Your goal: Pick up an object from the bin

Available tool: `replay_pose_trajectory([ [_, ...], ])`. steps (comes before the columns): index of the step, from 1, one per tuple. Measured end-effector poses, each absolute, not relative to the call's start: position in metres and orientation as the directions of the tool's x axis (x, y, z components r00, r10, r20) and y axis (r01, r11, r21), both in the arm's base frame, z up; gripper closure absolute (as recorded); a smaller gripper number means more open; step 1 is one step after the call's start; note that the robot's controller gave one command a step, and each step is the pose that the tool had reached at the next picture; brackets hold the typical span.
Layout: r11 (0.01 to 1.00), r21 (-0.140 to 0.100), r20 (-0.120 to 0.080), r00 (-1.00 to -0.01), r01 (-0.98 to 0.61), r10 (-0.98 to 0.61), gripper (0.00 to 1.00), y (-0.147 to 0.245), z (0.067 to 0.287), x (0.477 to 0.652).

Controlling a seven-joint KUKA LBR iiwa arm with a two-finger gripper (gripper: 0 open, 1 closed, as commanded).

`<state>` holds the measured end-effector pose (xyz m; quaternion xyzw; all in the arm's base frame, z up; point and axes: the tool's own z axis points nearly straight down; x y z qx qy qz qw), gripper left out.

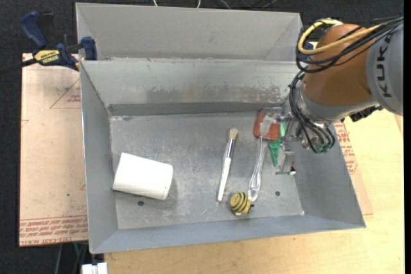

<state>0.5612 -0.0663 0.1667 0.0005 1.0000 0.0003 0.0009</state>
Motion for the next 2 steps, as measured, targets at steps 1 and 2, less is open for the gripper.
replay_pose_trajectory([
  [1, 0.997, -0.001, -0.007, -0.997, 0.073, 0.073, 0.00, -0.143, 0.153, 0.597],
  [2, 0.999, 0.003, -0.008, -0.999, -0.032, -0.032, 0.00, -0.146, 0.097, 0.593],
])
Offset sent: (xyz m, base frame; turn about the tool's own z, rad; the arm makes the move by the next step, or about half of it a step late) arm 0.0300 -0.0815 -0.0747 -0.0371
